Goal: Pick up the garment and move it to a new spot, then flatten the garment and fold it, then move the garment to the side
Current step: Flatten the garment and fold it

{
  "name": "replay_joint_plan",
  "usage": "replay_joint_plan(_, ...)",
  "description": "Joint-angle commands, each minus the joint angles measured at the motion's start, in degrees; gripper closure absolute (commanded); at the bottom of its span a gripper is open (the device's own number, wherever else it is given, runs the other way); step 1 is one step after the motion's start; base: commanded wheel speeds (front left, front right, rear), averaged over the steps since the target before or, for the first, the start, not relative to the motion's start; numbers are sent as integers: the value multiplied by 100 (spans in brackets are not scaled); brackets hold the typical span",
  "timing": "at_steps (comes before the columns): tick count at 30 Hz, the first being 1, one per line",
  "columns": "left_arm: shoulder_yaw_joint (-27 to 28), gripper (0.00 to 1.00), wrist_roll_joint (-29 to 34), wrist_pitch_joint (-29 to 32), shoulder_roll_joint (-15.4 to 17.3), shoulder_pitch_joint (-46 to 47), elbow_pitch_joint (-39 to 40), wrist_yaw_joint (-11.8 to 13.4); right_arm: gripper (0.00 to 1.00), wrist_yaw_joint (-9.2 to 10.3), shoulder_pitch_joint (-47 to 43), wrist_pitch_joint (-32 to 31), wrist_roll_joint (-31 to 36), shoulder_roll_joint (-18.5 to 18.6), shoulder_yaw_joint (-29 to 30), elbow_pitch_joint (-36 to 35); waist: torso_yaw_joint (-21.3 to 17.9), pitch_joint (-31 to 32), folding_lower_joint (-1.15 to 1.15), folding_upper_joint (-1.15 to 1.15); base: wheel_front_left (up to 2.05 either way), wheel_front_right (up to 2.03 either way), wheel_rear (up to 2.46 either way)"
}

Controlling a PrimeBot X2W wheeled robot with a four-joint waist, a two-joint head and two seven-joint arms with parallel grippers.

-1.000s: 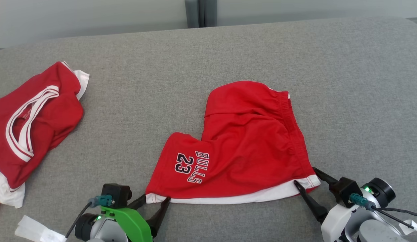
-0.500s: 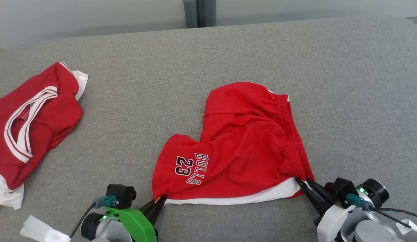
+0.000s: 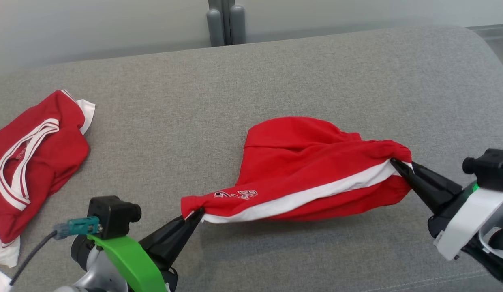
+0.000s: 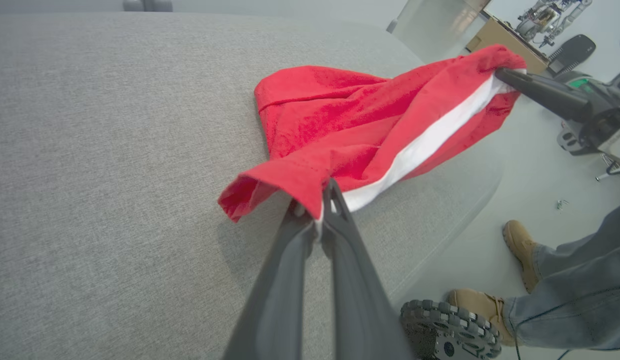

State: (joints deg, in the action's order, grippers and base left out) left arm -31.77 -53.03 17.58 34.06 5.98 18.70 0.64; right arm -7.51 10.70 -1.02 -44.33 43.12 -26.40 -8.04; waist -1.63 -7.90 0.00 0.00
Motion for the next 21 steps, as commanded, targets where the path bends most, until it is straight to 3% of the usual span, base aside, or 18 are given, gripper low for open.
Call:
replay_joint_plan(1, 26, 100, -38, 59, 49, -46, 131, 44, 100, 4, -53, -91, -106, 33, 41, -119, -32, -28, 0, 0, 0, 0, 0)
replay_joint_plan(6, 469, 100, -566, 808, 434, 360, 1523, 463, 100, 4, 119, -1082, -1036, 606, 675, -1294, -114, -243, 0, 0, 0, 0, 0)
replay_joint_plan(11, 928, 100, -1037, 1518, 644, 1294, 2005, 734, 100, 4, 683, -2004, -1825, 919, 1192, -1795, -164, -650, 0, 0, 0, 0, 0)
replay_joint_plan(16, 1311, 100, -1397, 2157, 739, 2589, 1730, 916, 100, 2, 1687, -2757, -2403, 985, 1602, -1684, -148, -1178, 0, 0, 0, 0, 0)
replay_joint_plan(21, 1385, 100, -1314, 2506, 507, 4216, 736, 948, 100, 2, 3285, -3094, -2203, 521, 1570, -1036, -17, -1837, 0, 0, 0, 0, 0)
